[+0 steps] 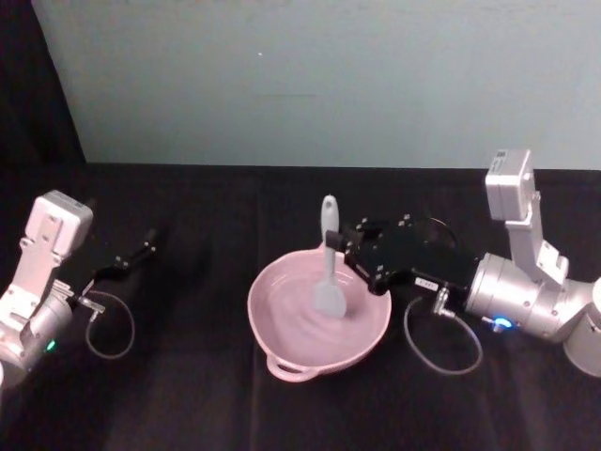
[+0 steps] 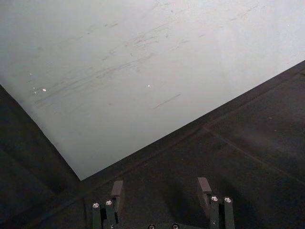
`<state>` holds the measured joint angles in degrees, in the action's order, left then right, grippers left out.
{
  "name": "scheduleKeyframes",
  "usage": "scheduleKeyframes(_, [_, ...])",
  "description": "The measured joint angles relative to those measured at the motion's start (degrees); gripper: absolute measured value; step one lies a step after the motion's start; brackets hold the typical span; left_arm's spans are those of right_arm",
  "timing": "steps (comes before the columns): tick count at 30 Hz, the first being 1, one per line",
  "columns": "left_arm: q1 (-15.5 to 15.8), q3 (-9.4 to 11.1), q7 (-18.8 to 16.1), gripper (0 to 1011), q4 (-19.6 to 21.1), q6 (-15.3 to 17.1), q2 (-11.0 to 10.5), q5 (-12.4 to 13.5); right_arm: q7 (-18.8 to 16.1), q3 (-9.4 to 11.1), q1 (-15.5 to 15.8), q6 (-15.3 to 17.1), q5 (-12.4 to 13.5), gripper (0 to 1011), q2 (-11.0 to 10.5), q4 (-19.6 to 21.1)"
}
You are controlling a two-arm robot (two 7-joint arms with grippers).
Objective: Use the one hand to pick up the spoon and stir the clear water in the bowl.
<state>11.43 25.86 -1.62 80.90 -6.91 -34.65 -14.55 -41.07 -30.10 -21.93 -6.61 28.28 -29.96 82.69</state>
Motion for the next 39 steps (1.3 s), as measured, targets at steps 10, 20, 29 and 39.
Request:
scheduleKeyframes(10, [0.0,0.0,0.0,1005,0.0,0.0,0.0,0.0,-2.79,-2.74,-1.41,-2.21,1.35,108,4.4,-3.32])
scheduleKeyframes(20, [0.0,0.0,0.0,1005,0.0,0.0,0.0,0.0,-3.14,-3.35,-5.56,-5.01,1.06,108,8.73,-11.44])
scheduleKeyframes(29, [0.0,0.0,0.0,1005,0.0,0.0,0.0,0.0,-1.78,-1.41,-6.78,-6.68,-0.17,108,8.53,-14.7])
scheduleKeyframes(39, [0.0,0.0,0.0,1005,0.0,0.0,0.0,0.0,0.7,1.86,-2.03,-5.31,-0.08,108,4.21,-8.65])
